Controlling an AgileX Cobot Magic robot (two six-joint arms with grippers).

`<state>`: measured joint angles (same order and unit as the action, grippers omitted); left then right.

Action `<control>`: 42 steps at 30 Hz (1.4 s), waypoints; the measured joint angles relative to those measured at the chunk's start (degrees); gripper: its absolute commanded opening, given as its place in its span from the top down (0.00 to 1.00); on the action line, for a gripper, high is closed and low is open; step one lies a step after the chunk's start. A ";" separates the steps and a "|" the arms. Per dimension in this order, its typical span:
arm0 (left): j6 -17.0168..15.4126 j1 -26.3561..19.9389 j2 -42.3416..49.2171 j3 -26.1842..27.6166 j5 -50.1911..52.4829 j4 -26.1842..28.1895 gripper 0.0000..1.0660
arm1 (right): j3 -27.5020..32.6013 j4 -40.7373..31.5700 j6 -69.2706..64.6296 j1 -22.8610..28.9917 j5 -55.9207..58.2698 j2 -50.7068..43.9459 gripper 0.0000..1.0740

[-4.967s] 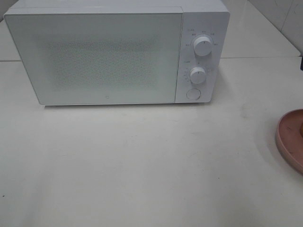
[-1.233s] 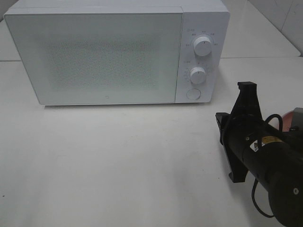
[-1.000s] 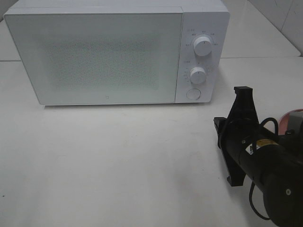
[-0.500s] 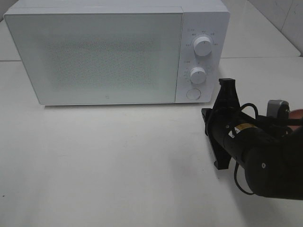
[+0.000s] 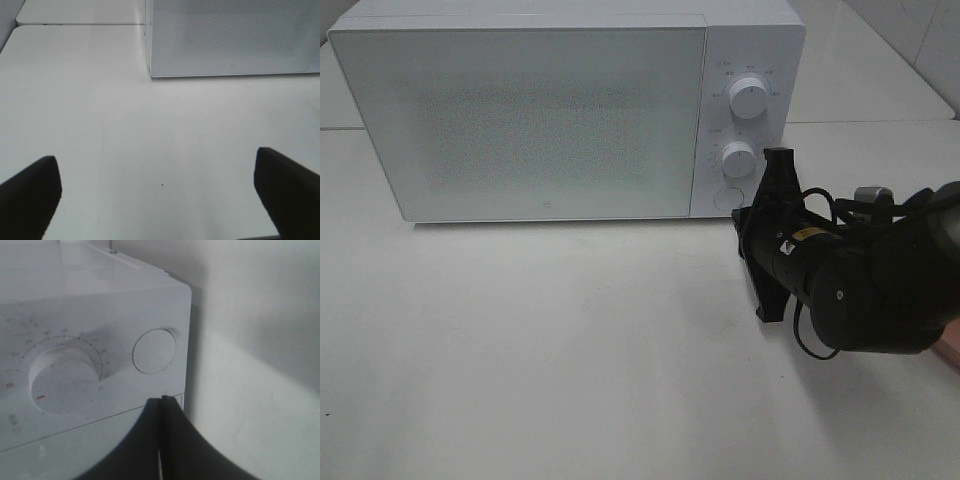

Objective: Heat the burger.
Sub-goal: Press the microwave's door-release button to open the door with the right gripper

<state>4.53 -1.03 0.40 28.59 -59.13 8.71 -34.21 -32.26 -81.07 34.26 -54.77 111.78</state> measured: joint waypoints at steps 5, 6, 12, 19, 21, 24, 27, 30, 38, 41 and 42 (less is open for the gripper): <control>0.00 0.00 0.00 0.00 0.00 0.00 0.05 | -2.06 2.35 -0.52 -1.83 0.40 1.72 1.00; 0.00 0.00 0.00 0.00 0.00 0.00 0.05 | -2.98 2.92 -1.03 -2.58 0.86 2.41 1.00; 0.00 0.00 0.00 0.00 0.00 0.00 0.05 | -5.39 4.98 -1.26 -4.76 1.78 4.24 1.00; 0.00 0.00 0.00 0.00 0.00 0.00 0.05 | -8.25 6.36 -1.26 -5.96 3.32 6.25 1.00; 0.00 0.00 0.00 0.00 0.00 0.00 0.05 | -8.71 6.59 -1.26 -6.02 3.72 6.70 1.00; 0.00 0.00 0.00 0.00 0.00 -0.06 0.05 | -10.20 6.99 -1.26 -6.13 3.95 7.62 1.00; 0.00 0.00 0.00 0.00 0.00 -0.06 0.05 | -11.17 6.99 -1.26 -6.13 4.18 8.14 1.00; 0.00 0.00 0.00 0.00 0.00 -0.06 0.05 | -11.63 6.99 -1.26 -6.30 4.35 8.65 1.00; 0.00 0.00 0.00 0.00 0.00 -0.06 0.05 | -12.26 5.16 -1.26 -6.42 4.58 10.03 1.00; 0.00 0.00 0.00 0.00 0.00 -0.06 0.05 | -13.01 4.81 -1.20 -6.42 4.35 10.26 1.00; 0.00 0.00 0.00 0.00 0.00 -0.06 0.05 | -13.06 4.70 -1.15 -6.42 4.30 10.26 1.00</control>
<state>4.53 -1.03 0.40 28.59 -59.13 8.65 -47.27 -27.56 -82.22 27.85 -50.48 122.04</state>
